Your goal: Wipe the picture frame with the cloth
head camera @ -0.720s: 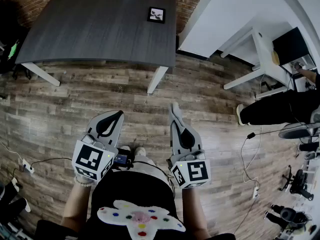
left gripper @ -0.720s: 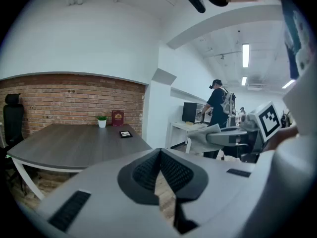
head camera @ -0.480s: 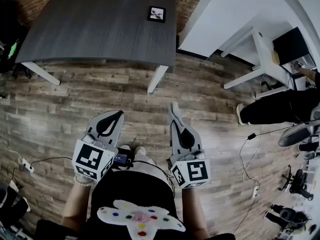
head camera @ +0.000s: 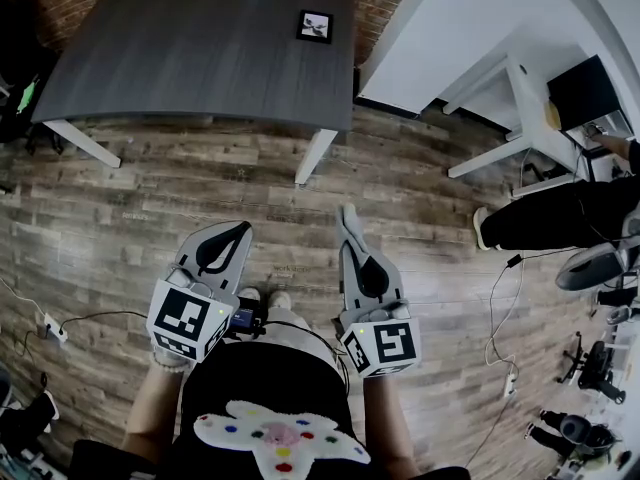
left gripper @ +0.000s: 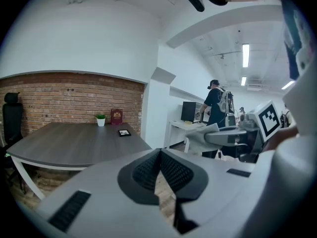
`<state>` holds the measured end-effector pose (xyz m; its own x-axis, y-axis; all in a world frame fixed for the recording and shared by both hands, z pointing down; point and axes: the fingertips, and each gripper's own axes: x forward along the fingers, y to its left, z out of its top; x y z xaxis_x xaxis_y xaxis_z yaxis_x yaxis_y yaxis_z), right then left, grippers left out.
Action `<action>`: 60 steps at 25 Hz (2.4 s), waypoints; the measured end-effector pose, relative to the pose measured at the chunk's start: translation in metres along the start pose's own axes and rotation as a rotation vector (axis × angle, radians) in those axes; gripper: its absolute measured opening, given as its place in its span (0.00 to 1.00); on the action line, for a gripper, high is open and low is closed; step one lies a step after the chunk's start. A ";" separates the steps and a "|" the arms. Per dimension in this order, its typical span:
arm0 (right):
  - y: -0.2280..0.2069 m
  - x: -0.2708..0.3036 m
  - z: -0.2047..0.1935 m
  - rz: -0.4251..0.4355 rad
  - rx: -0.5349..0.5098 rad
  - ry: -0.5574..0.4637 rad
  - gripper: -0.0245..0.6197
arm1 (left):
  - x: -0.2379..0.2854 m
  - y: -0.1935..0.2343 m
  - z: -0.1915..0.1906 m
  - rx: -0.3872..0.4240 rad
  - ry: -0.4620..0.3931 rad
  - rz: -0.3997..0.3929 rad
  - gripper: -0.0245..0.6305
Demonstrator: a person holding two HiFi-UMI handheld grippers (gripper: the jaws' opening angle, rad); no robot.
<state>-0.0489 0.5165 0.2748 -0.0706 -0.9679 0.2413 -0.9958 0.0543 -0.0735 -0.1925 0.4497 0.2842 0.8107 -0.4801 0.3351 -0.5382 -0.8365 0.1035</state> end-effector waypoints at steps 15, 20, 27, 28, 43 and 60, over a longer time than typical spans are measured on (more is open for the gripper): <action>-0.032 -0.013 -0.002 0.005 0.025 -0.018 0.08 | 0.008 -0.015 0.006 -0.003 -0.023 0.062 0.05; -0.047 -0.025 -0.007 -0.004 0.026 -0.027 0.07 | 0.012 -0.030 0.010 -0.003 -0.051 0.069 0.05; -0.054 -0.019 -0.009 -0.008 0.024 -0.039 0.07 | 0.023 -0.030 0.007 0.005 -0.053 0.056 0.05; -0.056 -0.016 -0.009 -0.012 0.022 -0.039 0.08 | 0.026 -0.029 0.008 0.004 -0.057 0.054 0.05; -0.103 0.109 0.005 -0.065 0.035 0.013 0.08 | 0.141 0.067 0.037 -0.009 -0.046 -0.003 0.05; -0.153 0.307 0.061 -0.060 0.049 0.052 0.08 | 0.275 0.214 0.096 -0.012 -0.007 -0.016 0.05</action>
<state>0.0857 0.1966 0.3014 -0.0146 -0.9550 0.2962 -0.9945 -0.0170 -0.1037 -0.0623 0.1136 0.3084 0.8208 -0.4687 0.3267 -0.5279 -0.8408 0.1199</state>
